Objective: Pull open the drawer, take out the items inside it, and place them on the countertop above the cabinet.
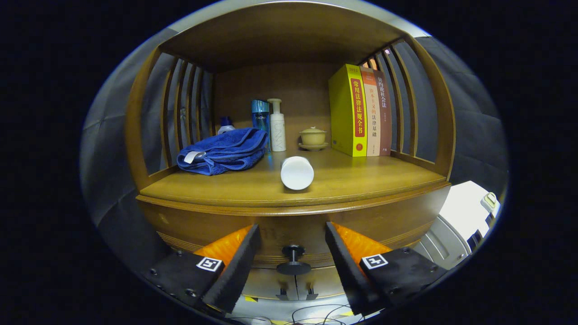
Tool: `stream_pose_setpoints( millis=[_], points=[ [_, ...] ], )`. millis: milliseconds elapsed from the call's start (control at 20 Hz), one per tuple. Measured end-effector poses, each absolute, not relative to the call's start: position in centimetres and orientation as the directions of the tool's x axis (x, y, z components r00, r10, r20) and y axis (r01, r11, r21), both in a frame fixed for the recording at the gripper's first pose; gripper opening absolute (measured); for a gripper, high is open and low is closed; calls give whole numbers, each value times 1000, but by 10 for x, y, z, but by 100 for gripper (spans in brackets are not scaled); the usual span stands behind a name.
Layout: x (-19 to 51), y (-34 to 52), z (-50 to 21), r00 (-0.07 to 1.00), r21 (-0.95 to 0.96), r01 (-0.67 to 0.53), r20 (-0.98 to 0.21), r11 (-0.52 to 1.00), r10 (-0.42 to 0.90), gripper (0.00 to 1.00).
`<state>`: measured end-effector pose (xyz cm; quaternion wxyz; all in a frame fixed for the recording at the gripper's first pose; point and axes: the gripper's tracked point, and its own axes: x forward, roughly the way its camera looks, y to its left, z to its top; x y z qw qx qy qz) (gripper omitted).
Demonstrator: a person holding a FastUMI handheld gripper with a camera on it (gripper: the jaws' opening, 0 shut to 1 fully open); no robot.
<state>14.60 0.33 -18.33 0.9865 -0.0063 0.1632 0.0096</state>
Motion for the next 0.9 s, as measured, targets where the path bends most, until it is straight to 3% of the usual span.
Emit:
stream_pose_setpoints(
  millis=[150, 900],
  points=[
    [137, 2, -178, 946, 17, -16, -323, 1000, 21, 97],
    [36, 6, -32, 996, 27, -22, -91, 999, 24, 96]
  ],
)
